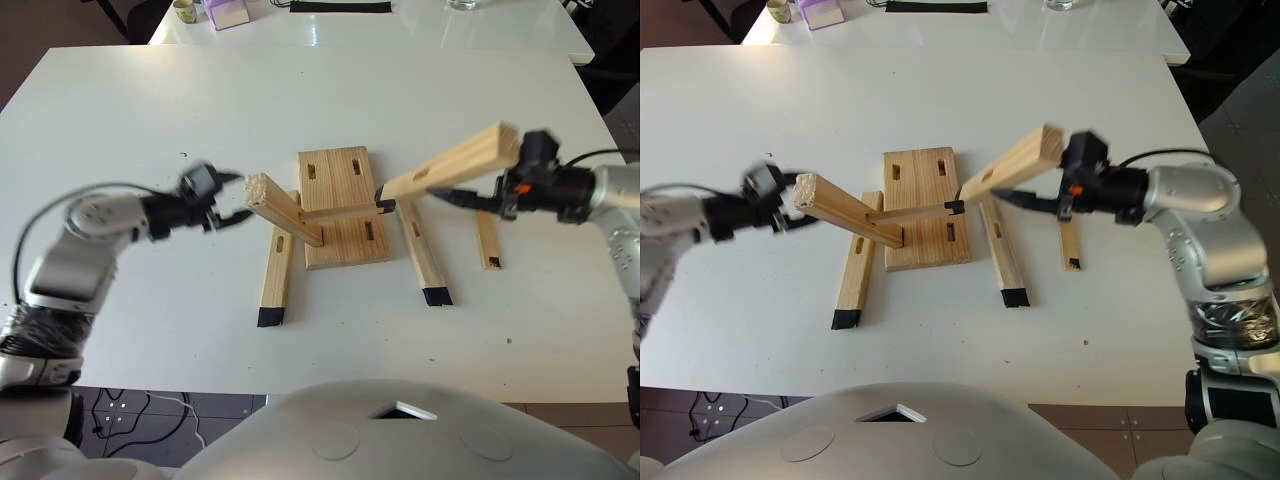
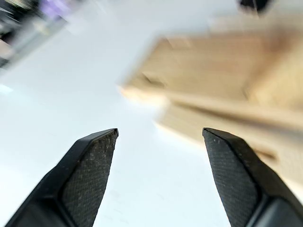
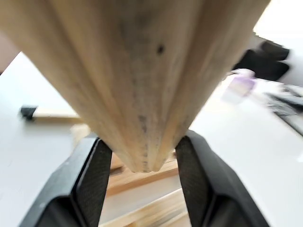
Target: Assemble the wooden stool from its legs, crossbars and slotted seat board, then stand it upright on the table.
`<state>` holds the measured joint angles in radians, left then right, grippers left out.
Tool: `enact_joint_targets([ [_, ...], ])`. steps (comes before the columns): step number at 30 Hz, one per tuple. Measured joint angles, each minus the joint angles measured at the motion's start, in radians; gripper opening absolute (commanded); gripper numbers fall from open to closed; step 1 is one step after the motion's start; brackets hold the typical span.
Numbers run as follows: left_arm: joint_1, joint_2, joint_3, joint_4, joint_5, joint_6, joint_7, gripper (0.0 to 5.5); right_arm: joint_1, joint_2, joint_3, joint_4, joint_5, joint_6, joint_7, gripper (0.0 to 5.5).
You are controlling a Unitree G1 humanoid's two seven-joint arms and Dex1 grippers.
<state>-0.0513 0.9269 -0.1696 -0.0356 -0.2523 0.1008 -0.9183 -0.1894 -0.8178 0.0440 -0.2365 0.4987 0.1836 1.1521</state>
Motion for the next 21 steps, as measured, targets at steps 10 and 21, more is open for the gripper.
enact_joint_targets([
  [10, 0.031, -0.024, -0.022, -0.002, 0.063, -0.074, -0.102, 3.31, 0.007, 0.031, 0.029, 0.012, -0.032, -0.081, 0.056, 1.99],
  [21, 0.033, -0.036, -0.015, -0.053, 0.104, -0.070, -0.105, 3.31, 0.018, -0.030, 0.032, 0.009, -0.024, -0.096, 0.151, 1.99],
])
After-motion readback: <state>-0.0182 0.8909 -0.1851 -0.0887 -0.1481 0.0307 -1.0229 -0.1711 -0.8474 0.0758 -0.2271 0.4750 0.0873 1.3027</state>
